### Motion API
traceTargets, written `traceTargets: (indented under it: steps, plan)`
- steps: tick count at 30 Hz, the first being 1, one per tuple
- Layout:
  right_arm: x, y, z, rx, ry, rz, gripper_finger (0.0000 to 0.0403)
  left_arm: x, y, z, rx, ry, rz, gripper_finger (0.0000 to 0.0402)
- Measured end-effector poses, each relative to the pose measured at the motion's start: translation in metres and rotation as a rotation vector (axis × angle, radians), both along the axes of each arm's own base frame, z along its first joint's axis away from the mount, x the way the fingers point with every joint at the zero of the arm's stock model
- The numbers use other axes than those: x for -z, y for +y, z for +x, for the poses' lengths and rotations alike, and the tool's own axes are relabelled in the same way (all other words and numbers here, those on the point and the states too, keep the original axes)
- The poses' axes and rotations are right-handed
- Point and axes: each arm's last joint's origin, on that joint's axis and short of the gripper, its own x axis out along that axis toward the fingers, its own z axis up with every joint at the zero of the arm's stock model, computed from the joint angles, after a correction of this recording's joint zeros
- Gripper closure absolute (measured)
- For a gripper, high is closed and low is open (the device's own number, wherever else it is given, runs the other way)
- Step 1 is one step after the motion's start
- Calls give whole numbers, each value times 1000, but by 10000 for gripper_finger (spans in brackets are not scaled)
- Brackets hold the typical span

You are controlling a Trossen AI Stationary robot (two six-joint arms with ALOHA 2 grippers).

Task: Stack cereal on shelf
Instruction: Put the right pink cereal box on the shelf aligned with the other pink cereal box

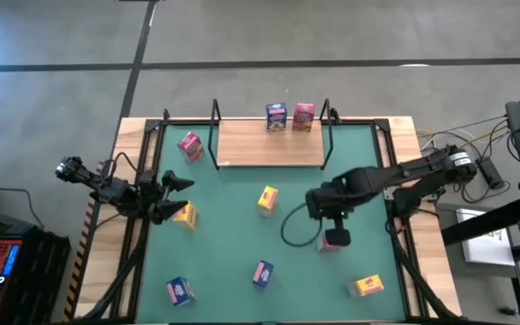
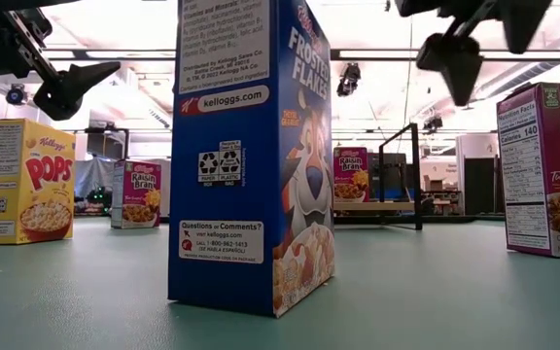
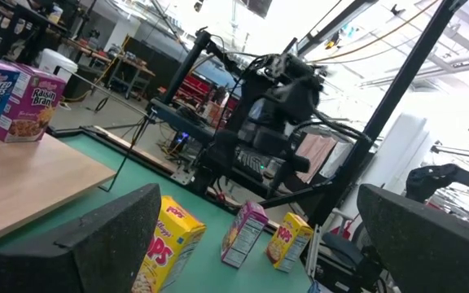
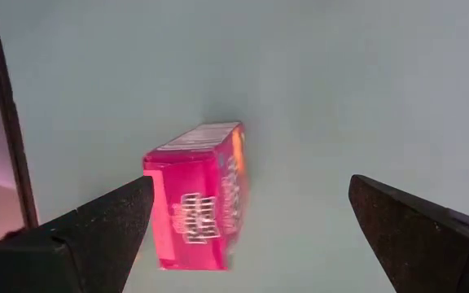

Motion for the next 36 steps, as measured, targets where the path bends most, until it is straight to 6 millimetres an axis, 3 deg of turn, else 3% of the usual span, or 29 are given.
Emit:
traceTargets:
  steps: [9,15,36]
  plan:
    - [5,40,-9,-1,2,-121,3,0,0,0,0,0,0,3]
    - [11,57,-13,-14,13,-150,3,0,0,0,0,0,0,3]
    - [49,57,-23,-37,66,-201,3,0,0,0,-1,0,0,3]
